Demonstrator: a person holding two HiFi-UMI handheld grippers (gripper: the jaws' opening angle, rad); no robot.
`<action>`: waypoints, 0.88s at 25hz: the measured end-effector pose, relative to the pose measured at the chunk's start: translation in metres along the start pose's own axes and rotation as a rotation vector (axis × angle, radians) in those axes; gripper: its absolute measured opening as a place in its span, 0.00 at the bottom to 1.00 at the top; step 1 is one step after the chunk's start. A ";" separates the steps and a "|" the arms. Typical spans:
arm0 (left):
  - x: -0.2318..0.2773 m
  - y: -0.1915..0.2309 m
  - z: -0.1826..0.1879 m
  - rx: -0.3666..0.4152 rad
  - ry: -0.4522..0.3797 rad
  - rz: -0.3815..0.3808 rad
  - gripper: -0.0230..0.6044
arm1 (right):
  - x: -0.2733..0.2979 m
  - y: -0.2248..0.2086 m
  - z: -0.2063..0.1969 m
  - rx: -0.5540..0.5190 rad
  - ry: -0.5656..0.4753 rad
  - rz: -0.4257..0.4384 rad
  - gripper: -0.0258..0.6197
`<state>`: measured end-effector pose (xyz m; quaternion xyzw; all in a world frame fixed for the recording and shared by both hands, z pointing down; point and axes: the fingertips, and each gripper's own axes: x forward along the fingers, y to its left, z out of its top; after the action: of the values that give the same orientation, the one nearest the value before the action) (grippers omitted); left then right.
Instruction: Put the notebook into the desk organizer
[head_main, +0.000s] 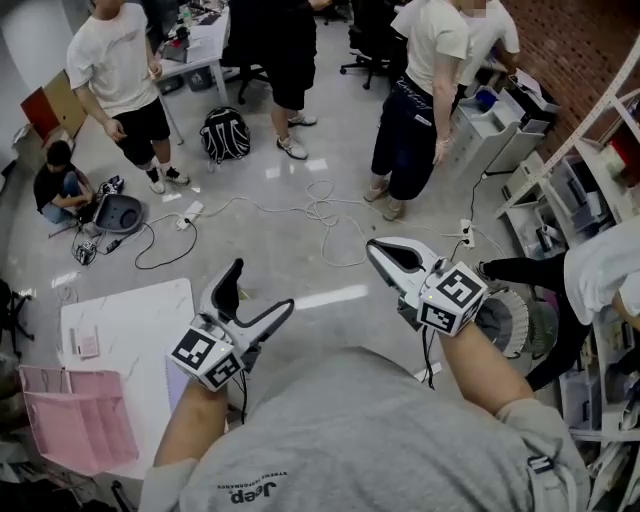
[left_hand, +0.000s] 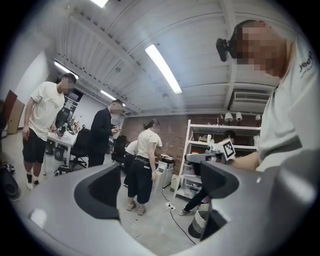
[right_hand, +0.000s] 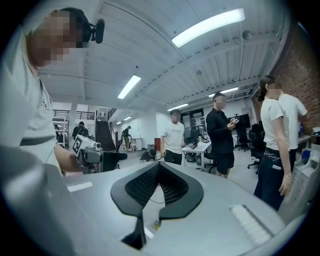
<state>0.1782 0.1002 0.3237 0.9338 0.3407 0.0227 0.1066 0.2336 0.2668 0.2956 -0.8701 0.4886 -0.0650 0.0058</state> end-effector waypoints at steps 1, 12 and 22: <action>0.003 0.006 0.002 0.002 0.000 0.006 0.88 | 0.006 -0.006 0.001 0.003 0.001 0.002 0.04; 0.058 0.061 0.001 -0.001 -0.002 0.134 0.89 | 0.060 -0.084 -0.002 0.025 -0.001 0.120 0.04; 0.114 0.105 0.003 -0.098 -0.090 0.434 0.88 | 0.129 -0.151 0.002 -0.012 0.059 0.460 0.04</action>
<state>0.3326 0.0944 0.3395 0.9790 0.1253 0.0201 0.1595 0.4286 0.2361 0.3183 -0.7336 0.6743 -0.0843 0.0009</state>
